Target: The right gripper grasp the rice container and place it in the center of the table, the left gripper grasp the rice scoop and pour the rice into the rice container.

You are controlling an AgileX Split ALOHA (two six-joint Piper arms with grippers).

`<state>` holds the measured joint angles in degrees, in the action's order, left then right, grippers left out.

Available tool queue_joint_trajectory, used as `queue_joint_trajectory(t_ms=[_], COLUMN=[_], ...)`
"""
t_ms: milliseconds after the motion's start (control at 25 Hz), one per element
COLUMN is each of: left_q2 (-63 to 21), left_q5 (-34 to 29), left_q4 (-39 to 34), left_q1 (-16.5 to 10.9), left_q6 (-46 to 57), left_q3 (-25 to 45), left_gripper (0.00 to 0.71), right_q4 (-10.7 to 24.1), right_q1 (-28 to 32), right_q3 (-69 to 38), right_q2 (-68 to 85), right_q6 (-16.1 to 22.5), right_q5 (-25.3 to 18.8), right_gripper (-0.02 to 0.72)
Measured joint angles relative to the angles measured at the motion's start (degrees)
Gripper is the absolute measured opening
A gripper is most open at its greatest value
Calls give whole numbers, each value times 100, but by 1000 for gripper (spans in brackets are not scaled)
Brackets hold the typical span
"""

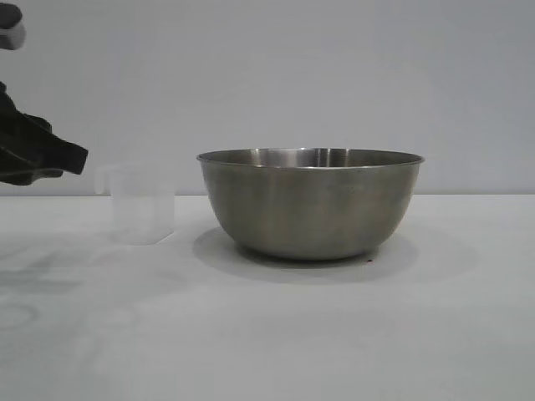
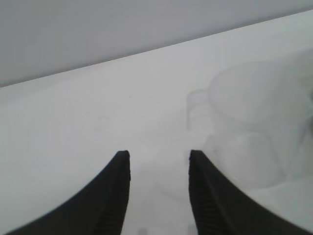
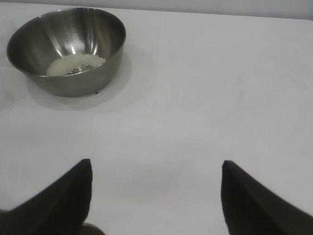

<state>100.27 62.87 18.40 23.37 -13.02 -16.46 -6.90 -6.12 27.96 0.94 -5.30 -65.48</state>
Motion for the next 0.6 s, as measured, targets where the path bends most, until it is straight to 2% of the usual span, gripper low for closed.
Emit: queue_joint_trajectory(t_ms=[600], left_q2=[-2750], left_q5=[-2642], left_q4=[-139], left_q1=[0], left_q6=[96], left_q3=[143], left_gripper=[229], right_q4=[0], right_q1=[0], right_q3=[0], right_q2=[0], right_q6=[0], right_q5=[0], right_gripper=[481])
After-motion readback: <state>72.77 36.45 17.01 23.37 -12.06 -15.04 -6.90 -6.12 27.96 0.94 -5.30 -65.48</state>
